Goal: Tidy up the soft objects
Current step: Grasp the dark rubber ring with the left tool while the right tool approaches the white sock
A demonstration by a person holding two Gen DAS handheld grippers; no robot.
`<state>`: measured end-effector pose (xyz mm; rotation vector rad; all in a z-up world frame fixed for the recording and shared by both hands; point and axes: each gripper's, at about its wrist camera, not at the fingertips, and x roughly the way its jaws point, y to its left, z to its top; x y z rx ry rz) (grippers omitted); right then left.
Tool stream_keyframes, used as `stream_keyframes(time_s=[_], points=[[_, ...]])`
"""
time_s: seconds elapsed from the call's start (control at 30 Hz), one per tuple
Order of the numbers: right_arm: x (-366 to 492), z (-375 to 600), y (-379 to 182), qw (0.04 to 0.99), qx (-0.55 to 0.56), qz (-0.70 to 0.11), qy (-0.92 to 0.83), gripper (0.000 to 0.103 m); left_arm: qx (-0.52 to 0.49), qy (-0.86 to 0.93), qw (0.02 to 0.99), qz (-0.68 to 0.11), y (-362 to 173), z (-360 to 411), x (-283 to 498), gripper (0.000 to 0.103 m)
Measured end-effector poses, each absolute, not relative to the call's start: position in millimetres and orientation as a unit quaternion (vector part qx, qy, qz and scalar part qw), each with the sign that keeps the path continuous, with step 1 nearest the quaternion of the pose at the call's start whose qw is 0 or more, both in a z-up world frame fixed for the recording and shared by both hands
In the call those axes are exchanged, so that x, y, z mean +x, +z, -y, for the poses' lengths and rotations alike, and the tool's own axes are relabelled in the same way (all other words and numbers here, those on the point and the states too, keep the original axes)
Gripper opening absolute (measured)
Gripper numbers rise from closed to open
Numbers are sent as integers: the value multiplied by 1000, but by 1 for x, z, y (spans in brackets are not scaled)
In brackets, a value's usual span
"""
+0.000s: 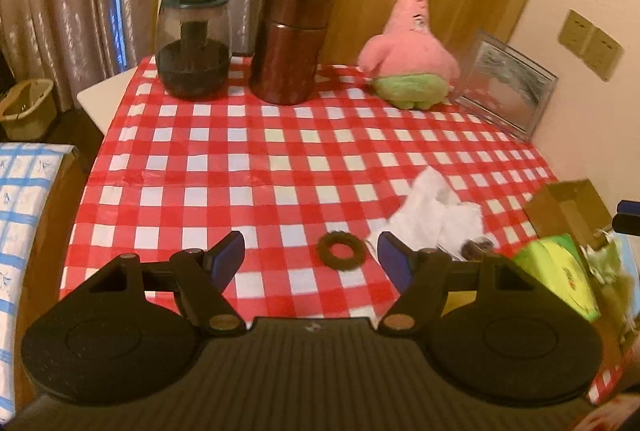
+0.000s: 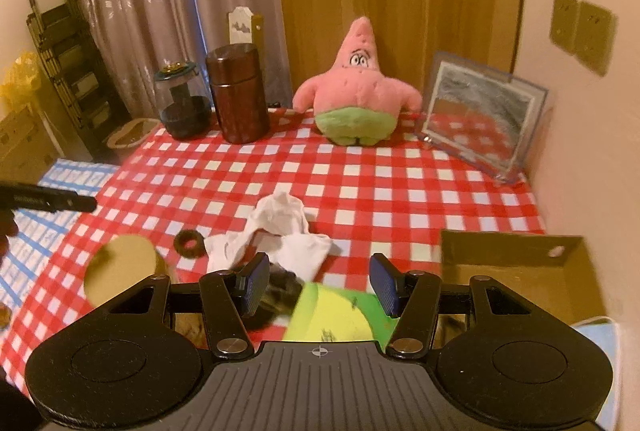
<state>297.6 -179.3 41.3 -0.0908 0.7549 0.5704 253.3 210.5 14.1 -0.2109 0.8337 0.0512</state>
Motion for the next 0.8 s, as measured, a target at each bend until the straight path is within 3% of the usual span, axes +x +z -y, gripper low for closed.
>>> stream_keyframes(time_s=[0.27, 0.57, 0.7, 0.8], points=[[350, 146, 22, 871, -41, -393, 292, 57, -115, 24, 904, -411, -19, -217, 296, 70], [396, 121, -4, 850, -35, -431, 301, 68, -139, 25, 891, -432, -58, -222, 328, 70], [409, 113, -14, 846, -41, -438, 301, 69, -117, 10, 887, -448, -73, -212, 336, 57], [418, 106, -21, 843, -46, -442, 303, 70, -77, -11, 883, -462, -84, -199, 341, 56]])
